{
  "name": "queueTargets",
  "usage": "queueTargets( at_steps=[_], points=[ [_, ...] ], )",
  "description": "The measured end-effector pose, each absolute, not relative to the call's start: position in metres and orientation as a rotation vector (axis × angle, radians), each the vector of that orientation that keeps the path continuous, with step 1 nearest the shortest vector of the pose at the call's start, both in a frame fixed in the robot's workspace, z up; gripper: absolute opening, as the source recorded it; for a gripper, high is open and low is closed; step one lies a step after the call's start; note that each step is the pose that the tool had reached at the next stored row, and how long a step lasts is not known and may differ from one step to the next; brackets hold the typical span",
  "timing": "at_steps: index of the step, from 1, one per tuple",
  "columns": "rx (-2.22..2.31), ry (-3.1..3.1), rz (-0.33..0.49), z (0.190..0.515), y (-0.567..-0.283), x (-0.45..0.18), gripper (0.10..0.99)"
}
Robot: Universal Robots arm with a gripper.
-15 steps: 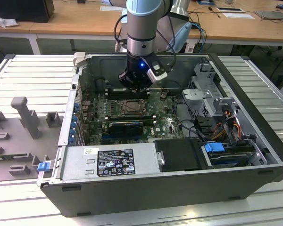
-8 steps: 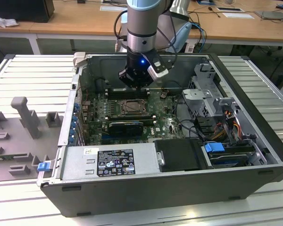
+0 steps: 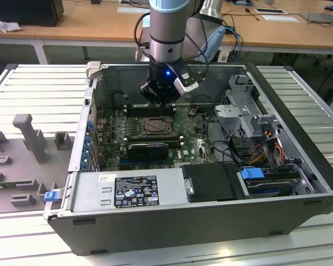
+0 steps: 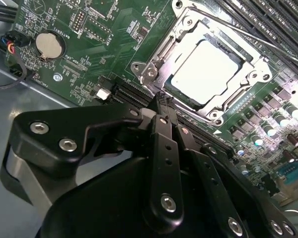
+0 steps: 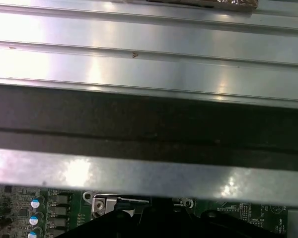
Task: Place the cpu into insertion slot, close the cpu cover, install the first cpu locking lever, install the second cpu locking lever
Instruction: 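Install the second cpu locking lever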
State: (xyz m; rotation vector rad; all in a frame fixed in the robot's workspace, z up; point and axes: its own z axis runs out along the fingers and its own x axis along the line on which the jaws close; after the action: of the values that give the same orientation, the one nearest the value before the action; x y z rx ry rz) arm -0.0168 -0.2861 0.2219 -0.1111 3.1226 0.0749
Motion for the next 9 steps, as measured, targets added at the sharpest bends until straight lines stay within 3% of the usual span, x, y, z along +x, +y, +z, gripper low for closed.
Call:
queueTargets(
  at_steps=[9],
  points=[
    [-0.111, 3.123, 0.075, 0.24, -0.289, -0.017, 0.106]
  ],
)
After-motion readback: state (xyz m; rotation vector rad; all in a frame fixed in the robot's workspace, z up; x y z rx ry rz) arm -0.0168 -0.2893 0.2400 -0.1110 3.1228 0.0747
